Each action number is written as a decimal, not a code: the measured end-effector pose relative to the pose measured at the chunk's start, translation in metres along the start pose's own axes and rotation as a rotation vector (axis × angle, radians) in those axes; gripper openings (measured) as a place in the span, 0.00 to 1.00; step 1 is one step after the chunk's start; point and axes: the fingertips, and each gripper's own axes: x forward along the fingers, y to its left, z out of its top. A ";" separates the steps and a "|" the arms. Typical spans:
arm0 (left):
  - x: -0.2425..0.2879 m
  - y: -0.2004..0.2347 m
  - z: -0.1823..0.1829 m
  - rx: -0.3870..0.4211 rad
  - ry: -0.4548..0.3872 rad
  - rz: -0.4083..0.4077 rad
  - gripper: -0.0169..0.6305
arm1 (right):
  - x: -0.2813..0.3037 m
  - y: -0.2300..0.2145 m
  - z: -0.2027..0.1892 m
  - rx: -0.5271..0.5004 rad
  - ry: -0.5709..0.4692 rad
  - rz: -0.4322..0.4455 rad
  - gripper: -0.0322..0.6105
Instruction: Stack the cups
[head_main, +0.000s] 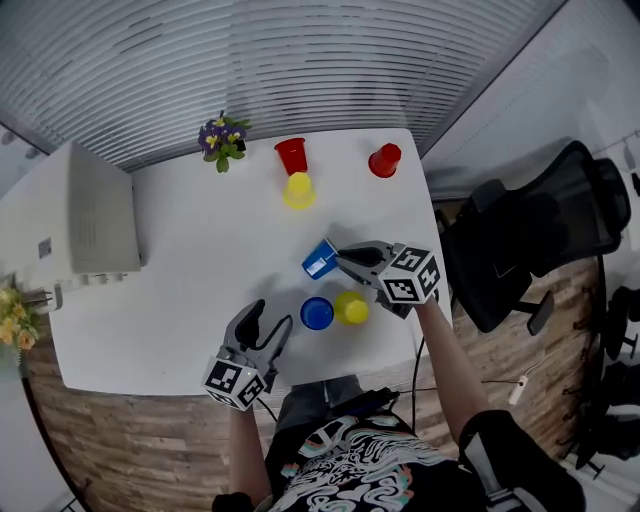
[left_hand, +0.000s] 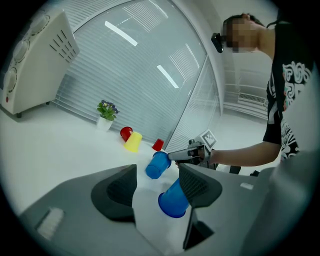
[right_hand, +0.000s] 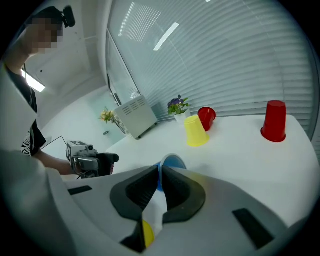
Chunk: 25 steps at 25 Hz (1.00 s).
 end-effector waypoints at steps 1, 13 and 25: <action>0.000 -0.001 0.001 0.002 -0.002 -0.001 0.42 | -0.002 -0.001 0.001 0.014 -0.014 -0.006 0.09; 0.007 -0.015 0.020 0.043 -0.032 -0.010 0.41 | -0.032 0.009 0.020 0.090 -0.164 -0.021 0.08; 0.013 -0.060 0.068 0.084 -0.141 -0.052 0.41 | -0.081 0.064 0.062 0.215 -0.414 0.158 0.08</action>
